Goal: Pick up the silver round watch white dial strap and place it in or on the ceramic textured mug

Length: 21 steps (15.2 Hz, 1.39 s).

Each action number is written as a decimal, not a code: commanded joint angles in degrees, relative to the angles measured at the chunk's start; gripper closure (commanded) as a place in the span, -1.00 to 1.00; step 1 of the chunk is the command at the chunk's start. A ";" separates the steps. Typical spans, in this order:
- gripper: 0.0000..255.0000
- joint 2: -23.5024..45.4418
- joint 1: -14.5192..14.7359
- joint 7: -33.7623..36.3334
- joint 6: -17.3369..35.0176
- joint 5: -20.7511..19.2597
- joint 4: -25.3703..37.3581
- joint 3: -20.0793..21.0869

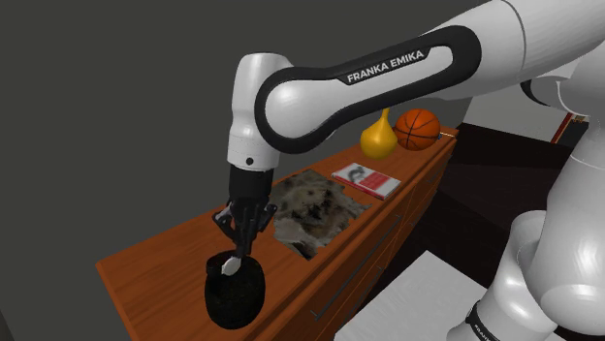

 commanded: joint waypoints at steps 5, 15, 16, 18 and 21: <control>-1.00 0.01 0.01 -0.01 0.13 0.01 -0.09 0.01; -1.00 -2.06 -0.95 -0.13 -6.90 0.05 4.72 -0.79; -1.00 -2.06 -0.95 -0.13 -6.90 0.06 4.71 -0.79; -1.00 -2.06 -0.95 -0.13 -6.90 0.06 4.72 -0.79; -1.00 -2.06 -0.95 -0.13 -6.90 0.05 4.72 -0.79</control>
